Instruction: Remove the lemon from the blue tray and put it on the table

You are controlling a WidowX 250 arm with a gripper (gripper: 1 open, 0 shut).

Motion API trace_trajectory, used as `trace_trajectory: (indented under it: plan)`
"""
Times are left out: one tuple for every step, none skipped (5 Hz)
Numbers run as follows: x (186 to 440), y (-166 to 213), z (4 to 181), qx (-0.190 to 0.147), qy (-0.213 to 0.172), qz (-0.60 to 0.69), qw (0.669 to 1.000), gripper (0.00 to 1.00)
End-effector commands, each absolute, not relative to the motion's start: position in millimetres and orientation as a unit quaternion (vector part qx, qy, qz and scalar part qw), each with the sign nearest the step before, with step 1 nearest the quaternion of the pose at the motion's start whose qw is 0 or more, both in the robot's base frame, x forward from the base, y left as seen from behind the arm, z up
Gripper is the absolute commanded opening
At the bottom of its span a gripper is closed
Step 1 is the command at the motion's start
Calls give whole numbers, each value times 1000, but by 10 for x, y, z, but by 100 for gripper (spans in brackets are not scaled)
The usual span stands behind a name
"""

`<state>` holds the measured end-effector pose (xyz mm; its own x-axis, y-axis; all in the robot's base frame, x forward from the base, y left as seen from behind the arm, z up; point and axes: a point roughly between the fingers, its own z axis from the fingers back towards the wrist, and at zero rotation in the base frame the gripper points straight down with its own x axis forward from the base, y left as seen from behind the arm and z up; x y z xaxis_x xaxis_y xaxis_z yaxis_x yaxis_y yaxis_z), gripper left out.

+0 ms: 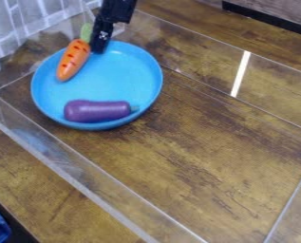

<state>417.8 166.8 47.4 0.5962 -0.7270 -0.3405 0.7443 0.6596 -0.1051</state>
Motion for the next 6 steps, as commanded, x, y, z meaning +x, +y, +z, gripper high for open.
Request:
trace_trajectory:
  plan:
    - [4176,1836,797,49,151,-390,907,100]
    - [4130,1859,806,46,152,-381,911,0]
    - [4084,1884,813,43,154,-372,914,0]
    - [4117,1907,807,48,154,-409,898,100]
    - [4150,1911,819,54,154,-447,880,0]
    - [4172,1956,716,48,158,-432,887,100]
